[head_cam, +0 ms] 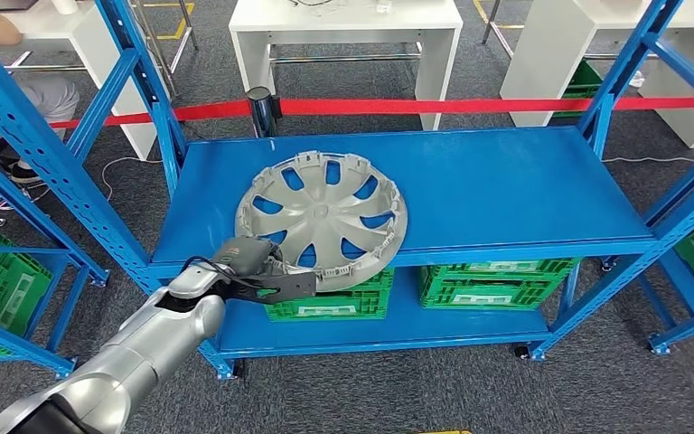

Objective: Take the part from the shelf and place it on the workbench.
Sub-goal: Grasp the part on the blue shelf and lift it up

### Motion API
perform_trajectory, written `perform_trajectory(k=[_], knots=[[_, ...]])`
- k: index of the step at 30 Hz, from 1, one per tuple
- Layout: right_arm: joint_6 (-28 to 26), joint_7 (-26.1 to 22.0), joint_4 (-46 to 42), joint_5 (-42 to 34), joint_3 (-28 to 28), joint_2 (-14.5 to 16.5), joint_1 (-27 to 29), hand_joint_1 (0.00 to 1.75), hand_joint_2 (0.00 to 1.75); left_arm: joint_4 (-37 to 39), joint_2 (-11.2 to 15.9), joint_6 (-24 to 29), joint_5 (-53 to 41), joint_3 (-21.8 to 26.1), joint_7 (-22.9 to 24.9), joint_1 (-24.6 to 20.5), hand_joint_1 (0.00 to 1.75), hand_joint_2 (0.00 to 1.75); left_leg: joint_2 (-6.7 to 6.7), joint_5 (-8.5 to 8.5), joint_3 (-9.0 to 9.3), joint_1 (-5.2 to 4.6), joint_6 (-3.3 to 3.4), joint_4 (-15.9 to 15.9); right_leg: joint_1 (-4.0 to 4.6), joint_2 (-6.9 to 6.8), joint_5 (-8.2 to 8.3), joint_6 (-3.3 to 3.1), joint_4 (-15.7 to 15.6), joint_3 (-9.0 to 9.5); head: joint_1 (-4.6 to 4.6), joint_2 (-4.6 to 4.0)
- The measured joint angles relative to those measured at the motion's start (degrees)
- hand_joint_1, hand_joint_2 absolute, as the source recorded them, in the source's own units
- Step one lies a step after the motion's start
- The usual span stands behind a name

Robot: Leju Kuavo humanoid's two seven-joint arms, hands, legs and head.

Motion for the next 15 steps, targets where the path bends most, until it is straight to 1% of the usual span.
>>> perform_trajectory(k=[15], knots=[[-0.01,0.02,0.00,0.00,-0.06,0.01,0.07,0.00,1.75,0.00,-0.26,-0.22,-0.23,0.00,-0.66,0.18,1.75,1.75,0.01,-0.04,0.01,0.00,0.04,0.00,0.00,0.00,-0.04,0.00,0.00,0.01,-0.01,0.00]])
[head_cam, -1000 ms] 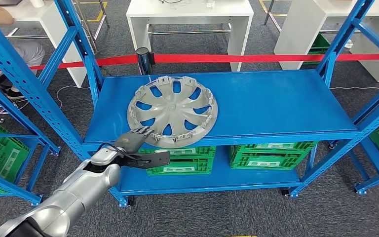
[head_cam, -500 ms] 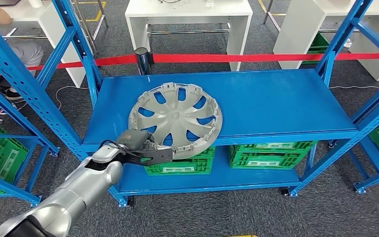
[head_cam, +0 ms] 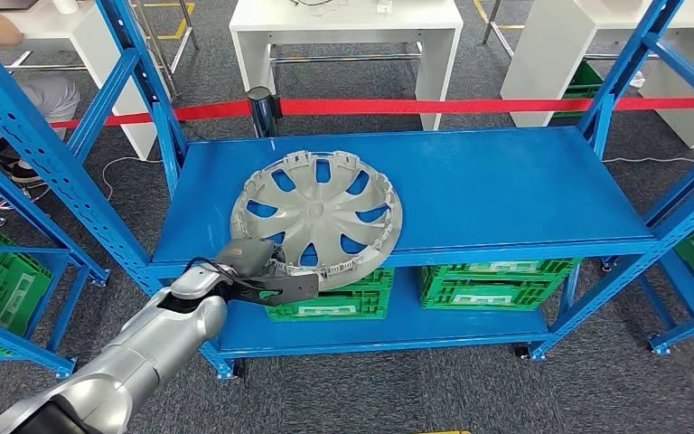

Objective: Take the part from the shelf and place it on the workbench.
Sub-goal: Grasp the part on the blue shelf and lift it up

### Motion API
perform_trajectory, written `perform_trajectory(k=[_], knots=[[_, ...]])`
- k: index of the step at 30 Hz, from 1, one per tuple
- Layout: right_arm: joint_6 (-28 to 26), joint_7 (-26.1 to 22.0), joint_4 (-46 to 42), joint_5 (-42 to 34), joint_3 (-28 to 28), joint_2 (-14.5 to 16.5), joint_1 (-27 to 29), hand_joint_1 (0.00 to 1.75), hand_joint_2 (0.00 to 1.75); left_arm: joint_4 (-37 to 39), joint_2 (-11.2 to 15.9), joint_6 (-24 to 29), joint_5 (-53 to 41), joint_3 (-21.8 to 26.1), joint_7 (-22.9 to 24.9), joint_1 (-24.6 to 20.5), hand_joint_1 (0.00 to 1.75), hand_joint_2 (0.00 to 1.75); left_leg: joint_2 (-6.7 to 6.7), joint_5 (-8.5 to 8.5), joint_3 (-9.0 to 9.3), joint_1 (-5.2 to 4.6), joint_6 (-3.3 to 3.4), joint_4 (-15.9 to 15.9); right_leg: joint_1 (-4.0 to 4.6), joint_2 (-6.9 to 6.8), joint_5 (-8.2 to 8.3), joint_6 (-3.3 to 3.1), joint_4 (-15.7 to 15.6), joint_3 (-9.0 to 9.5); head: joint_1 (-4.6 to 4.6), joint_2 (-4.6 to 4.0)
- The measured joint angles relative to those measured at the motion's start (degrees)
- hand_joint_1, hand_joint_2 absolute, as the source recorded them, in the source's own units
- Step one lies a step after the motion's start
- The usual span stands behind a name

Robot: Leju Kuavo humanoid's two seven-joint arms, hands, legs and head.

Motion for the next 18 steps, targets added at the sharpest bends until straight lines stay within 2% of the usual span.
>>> perform_trajectory(k=[7,12,18], knots=[[0.01,0.03,0.00,-0.08,-0.15,0.02,0.06,0.00,1.75,0.00,-0.06,0.11,1.32,0.28,0.03,-0.05,1.75,1.75,0.00,0.00,0.00,0.00,0.00,0.00,0.00,0.00,0.00,0.00,0.00,0.00,0.01,0.00],[0.00,-0.02,0.00,-0.13,-0.72,0.02,0.27,0.00,1.75,0.00,0.40,0.27,5.43,2.88,-0.02,0.01,1.75,1.75,0.06,0.00,-0.01,0.00,0.00,0.00,0.01,0.06,0.00,0.00,0.01,-0.05,0.01,0.00],[0.00,-0.03,0.00,-0.13,-0.96,0.02,0.47,0.00,1.75,0.00,0.74,0.26,6.07,4.19,-0.17,0.10,1.75,1.75,0.07,-0.01,-0.03,0.00,0.00,0.00,0.01,0.11,0.00,0.00,0.01,-0.08,0.01,0.00]])
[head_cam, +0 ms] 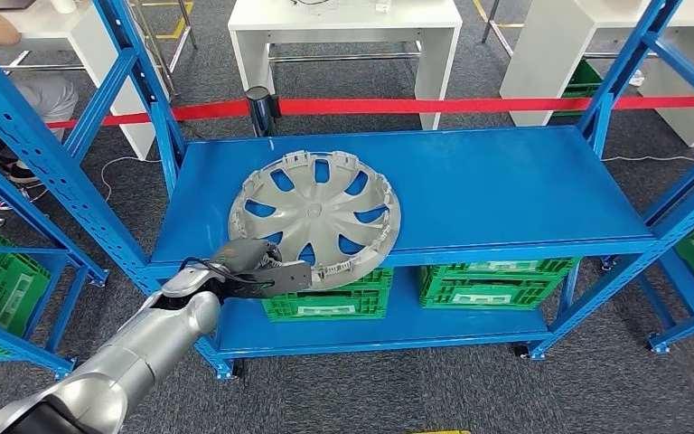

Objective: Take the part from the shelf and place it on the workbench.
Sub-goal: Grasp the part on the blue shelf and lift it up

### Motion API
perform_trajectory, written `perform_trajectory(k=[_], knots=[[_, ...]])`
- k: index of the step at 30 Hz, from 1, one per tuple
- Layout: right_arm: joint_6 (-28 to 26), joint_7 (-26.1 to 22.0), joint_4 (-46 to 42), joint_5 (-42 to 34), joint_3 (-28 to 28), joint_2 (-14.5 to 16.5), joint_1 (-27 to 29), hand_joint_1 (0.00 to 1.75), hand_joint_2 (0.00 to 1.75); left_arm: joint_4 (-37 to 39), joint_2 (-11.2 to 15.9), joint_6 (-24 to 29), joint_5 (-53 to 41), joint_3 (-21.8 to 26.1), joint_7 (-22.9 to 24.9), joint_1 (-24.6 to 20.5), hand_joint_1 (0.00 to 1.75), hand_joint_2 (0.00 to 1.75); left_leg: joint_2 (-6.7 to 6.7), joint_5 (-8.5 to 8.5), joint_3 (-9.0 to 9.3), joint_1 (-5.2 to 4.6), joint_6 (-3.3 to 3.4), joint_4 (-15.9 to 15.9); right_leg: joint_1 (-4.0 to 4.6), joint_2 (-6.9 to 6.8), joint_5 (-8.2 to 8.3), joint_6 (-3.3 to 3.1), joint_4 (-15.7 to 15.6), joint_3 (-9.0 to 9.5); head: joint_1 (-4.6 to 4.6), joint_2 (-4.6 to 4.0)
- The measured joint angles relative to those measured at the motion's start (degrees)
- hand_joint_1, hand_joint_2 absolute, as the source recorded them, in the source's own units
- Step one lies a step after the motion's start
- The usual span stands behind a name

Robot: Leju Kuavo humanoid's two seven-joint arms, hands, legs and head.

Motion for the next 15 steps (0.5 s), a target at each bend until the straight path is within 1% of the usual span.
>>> perform_trajectory(k=[9,11,15], knots=[[0.02,-0.10,0.00,-0.01,-0.02,-0.01,0.09,0.00,1.75,0.00,0.08,0.45,1.18,0.66,-0.13,0.08,1.75,1.75,0.02,0.00,-0.01,0.00,0.00,0.00,0.00,0.02,0.00,0.00,0.00,-0.03,0.00,0.00],[0.01,-0.22,0.00,0.00,-0.03,-0.02,0.10,0.00,1.75,-0.05,0.30,1.19,3.39,1.63,-0.73,0.14,1.75,1.75,0.03,0.00,-0.03,0.00,0.00,0.00,0.00,0.03,0.00,0.00,0.01,-0.05,0.00,0.00],[0.00,-0.32,0.00,0.09,-0.05,-0.05,0.04,0.00,1.75,-0.55,1.23,2.31,7.77,5.22,-2.67,-0.13,1.75,1.75,0.03,0.01,-0.09,0.01,0.00,0.00,0.01,0.03,0.00,0.00,0.01,-0.11,0.00,0.00]])
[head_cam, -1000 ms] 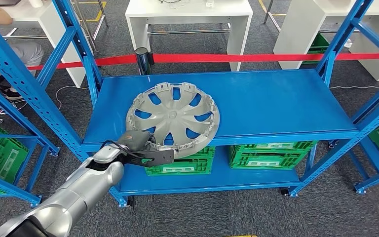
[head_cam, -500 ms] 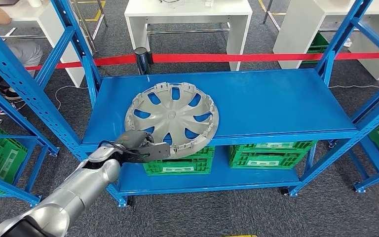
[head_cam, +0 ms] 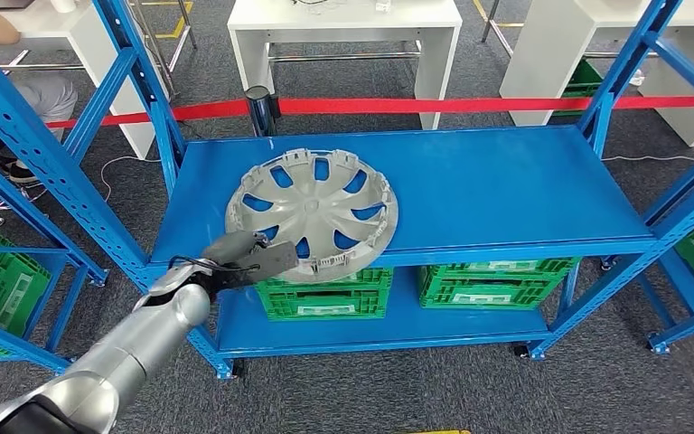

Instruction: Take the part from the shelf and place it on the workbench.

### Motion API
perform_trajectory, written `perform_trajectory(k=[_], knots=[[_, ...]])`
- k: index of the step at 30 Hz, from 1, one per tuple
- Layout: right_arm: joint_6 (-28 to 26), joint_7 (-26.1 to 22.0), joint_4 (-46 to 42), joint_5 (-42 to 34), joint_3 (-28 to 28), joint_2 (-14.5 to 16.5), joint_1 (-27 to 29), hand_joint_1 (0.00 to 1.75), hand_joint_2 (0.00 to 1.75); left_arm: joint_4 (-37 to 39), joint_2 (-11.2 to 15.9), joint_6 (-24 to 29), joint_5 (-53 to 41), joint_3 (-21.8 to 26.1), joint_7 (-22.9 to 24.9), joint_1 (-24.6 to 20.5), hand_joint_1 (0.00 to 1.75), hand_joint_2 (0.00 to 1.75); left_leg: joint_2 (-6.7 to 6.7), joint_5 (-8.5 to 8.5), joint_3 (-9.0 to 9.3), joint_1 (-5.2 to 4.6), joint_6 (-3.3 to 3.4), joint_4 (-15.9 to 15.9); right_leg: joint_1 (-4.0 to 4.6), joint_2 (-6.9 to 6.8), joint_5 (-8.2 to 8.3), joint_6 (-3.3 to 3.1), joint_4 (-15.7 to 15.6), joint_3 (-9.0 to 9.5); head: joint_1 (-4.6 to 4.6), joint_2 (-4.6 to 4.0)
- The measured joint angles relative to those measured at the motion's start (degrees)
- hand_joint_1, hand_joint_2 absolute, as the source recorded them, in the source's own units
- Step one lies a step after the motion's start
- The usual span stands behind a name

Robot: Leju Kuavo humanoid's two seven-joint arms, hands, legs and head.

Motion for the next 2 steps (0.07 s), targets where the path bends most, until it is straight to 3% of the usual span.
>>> perform_trajectory(k=[2], knots=[[0.00,-0.01,0.00,-0.01,-0.06,-0.03,-0.09,0.00,1.75,-0.18,0.27,0.21,0.82,1.17,-0.52,-0.18,1.75,1.75,0.01,0.00,-0.02,0.00,0.00,0.00,0.00,0.01,0.00,0.00,0.00,-0.02,0.00,0.00]])
